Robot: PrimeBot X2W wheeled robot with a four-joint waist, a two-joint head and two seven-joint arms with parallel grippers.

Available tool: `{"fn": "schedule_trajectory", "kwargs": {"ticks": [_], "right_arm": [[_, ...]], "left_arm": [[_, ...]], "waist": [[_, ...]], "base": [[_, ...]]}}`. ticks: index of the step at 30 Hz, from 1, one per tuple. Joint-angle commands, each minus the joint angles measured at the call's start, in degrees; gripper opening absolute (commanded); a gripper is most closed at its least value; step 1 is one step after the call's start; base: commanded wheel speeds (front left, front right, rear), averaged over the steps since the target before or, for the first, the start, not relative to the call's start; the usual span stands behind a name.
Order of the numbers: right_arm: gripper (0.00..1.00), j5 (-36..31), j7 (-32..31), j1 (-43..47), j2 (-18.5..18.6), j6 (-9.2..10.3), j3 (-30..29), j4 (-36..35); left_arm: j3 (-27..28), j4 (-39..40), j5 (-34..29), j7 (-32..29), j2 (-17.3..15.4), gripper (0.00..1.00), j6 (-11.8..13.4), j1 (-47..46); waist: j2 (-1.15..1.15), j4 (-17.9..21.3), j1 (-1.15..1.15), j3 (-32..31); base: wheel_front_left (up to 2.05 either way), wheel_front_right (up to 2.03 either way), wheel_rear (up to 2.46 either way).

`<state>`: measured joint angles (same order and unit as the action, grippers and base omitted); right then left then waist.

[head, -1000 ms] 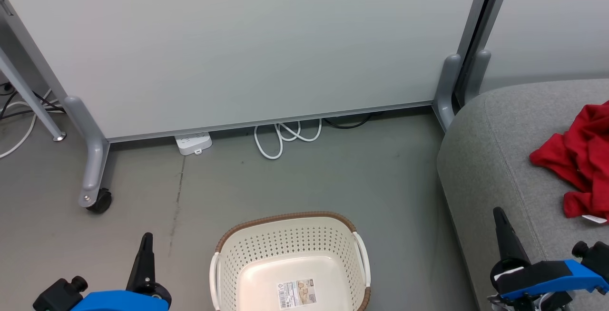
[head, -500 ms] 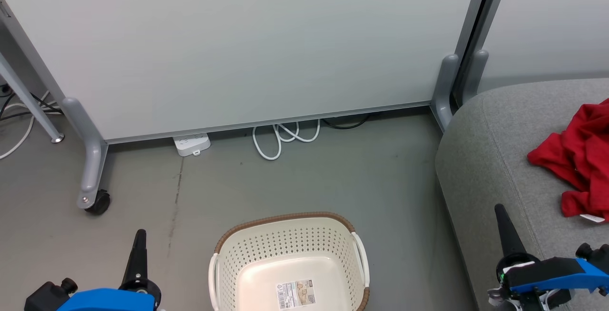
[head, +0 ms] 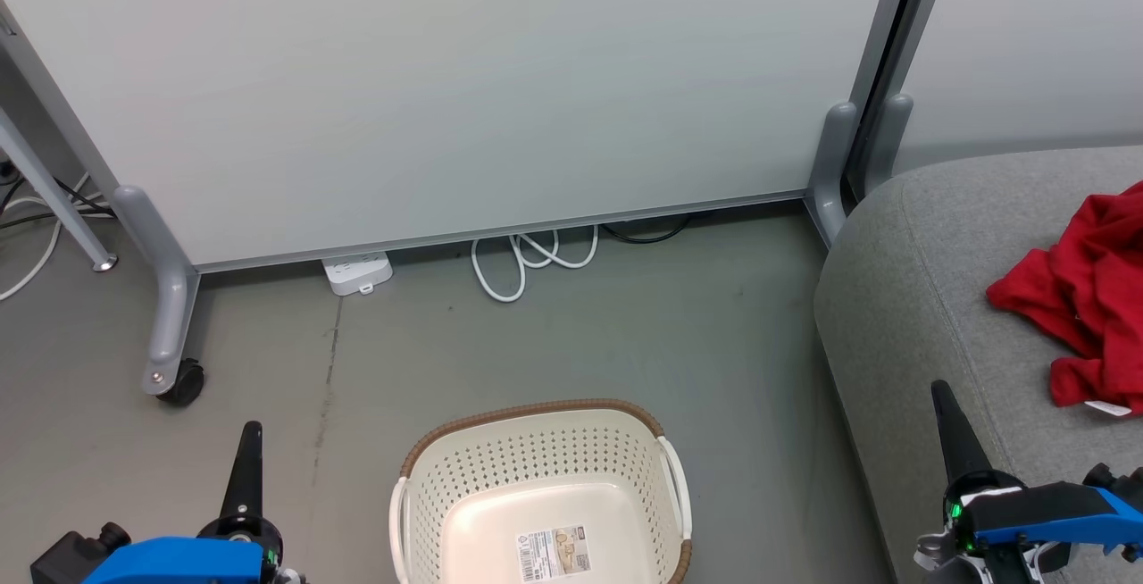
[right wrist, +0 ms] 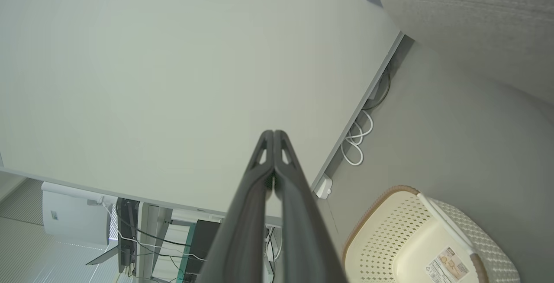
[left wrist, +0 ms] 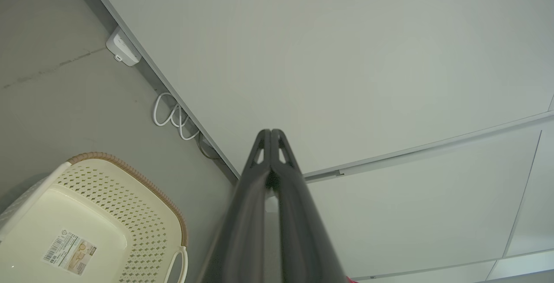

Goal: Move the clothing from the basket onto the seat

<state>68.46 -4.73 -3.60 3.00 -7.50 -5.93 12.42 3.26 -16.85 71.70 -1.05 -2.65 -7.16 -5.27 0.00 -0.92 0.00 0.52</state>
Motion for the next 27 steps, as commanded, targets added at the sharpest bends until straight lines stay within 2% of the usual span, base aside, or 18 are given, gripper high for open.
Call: {"fn": "schedule_trajectory", "kwargs": {"ticks": [1,27], "right_arm": [[0.00,1.3,-0.1,-1.5,-0.1,0.01,-0.1,-0.2],[0.00,15.1,-1.2,-2.5,-0.1,0.01,-0.5,1.0]], "left_arm": [[0.4,0.6,1.1,-0.4,-0.3,0.00,-0.2,-1.1],[2.3,2.0,13.0,-3.6,-0.3,0.00,-0.4,-1.2]], "waist": [[0.00,0.0,0.00,0.0],[0.00,0.5,0.00,-0.2]], "base": [[0.00,0.00,0.00],[0.00,0.00,0.00]]}}
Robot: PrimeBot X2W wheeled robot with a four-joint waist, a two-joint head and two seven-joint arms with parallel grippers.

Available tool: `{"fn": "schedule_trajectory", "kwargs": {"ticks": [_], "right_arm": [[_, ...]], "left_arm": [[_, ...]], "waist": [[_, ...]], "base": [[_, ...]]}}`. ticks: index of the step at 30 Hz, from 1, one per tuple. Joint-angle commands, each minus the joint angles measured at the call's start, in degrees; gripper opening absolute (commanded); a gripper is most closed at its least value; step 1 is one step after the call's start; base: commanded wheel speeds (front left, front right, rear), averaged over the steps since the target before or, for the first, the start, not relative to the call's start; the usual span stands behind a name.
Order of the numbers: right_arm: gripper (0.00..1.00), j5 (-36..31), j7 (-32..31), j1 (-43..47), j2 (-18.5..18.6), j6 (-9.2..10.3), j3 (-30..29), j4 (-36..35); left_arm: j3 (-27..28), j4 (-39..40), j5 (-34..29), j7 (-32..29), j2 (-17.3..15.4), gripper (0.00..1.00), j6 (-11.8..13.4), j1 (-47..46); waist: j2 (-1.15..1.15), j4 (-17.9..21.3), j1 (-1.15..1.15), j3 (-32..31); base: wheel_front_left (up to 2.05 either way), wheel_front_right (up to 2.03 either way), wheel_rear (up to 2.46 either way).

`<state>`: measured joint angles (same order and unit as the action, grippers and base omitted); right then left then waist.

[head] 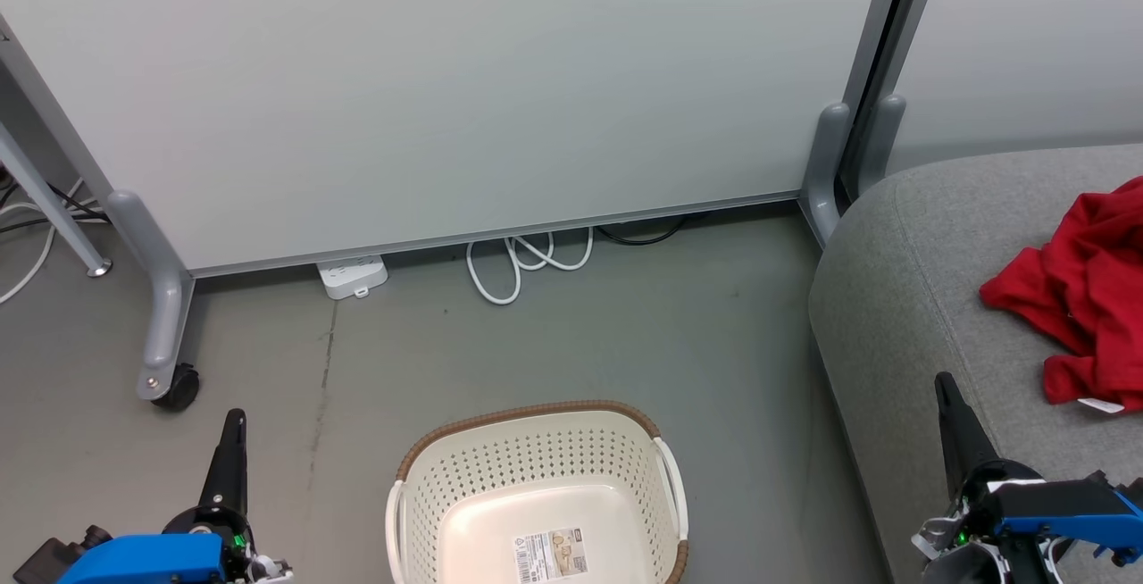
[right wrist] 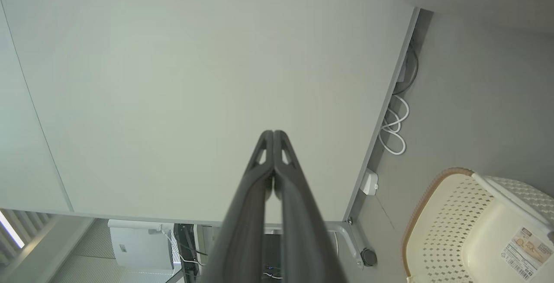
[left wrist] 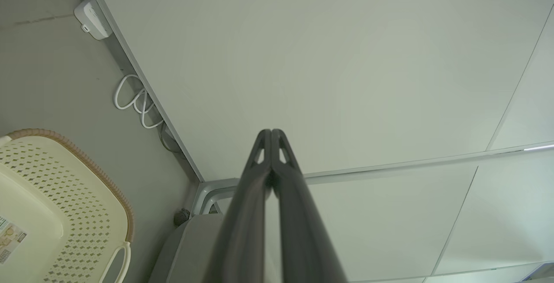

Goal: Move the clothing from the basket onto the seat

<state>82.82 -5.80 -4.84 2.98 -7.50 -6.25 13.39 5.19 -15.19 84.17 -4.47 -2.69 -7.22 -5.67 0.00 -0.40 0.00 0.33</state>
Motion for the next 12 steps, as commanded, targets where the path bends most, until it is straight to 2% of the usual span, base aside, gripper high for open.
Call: {"fn": "schedule_trajectory", "kwargs": {"ticks": [1,12], "right_arm": [[0.00,1.2,-0.2,-1.3,-0.1,0.01,-0.2,0.0],[0.00,6.3,-0.6,-1.5,-0.2,0.02,-0.3,0.4]], "left_arm": [[0.4,0.4,1.0,-0.3,-0.3,0.00,-0.3,-0.8],[1.2,1.0,5.3,-1.4,-0.3,0.00,-0.4,-0.8]], "waist": [[0.00,0.0,0.00,0.0],[0.00,0.2,0.00,-0.1]], "base": [[0.00,0.00,0.00],[0.00,0.00,0.00]]}}
